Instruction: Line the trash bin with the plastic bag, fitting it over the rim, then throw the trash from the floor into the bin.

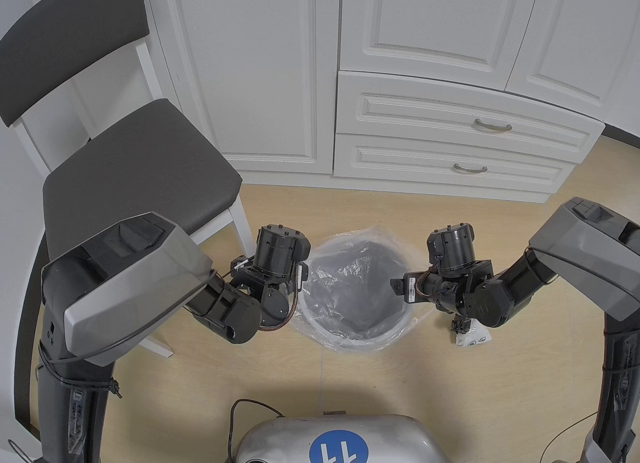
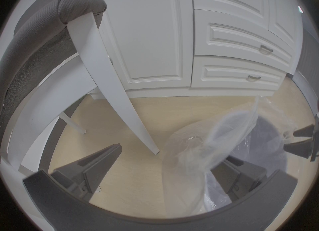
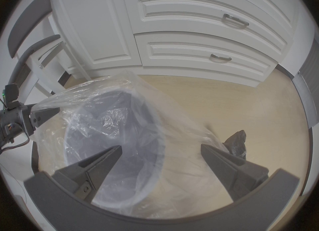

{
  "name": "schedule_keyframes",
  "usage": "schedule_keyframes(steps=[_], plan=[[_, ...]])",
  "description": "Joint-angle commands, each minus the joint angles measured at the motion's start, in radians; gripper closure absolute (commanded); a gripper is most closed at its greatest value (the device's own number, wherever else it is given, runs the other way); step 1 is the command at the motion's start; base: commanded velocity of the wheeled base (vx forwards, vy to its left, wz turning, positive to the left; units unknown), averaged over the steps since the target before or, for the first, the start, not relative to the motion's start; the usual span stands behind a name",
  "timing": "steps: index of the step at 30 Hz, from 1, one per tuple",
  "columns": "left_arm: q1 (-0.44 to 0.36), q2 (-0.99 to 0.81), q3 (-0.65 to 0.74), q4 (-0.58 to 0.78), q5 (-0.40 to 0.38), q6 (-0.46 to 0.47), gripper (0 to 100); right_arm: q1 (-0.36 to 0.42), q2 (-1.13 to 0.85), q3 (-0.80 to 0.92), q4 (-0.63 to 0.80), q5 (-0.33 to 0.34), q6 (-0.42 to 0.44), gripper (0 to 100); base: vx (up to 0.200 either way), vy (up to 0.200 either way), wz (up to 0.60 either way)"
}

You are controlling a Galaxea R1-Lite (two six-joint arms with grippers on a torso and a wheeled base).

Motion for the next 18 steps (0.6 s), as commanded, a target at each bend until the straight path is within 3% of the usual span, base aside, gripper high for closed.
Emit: schedule_keyframes(steps=[1,10,18], plan=[[0.014,0.034,-0.045,0.001,0.015,-0.014,0,-0.008,0.064,-0.058,-0.003,-0.005,0.039,0,0.0,0.0,0.0],[0.011,0.024,-0.033,0.007,0.026,-0.014,0,-0.03,0.051,-0.123,-0.002,-0.005,0.119,0,0.0,0.0,0.0],[-0.041,-0.063,0.077,0.015,0.024,0.008,0,-0.028,0.045,-0.158,-0.003,-0.005,0.173,0,0.0,0.0,0.0]])
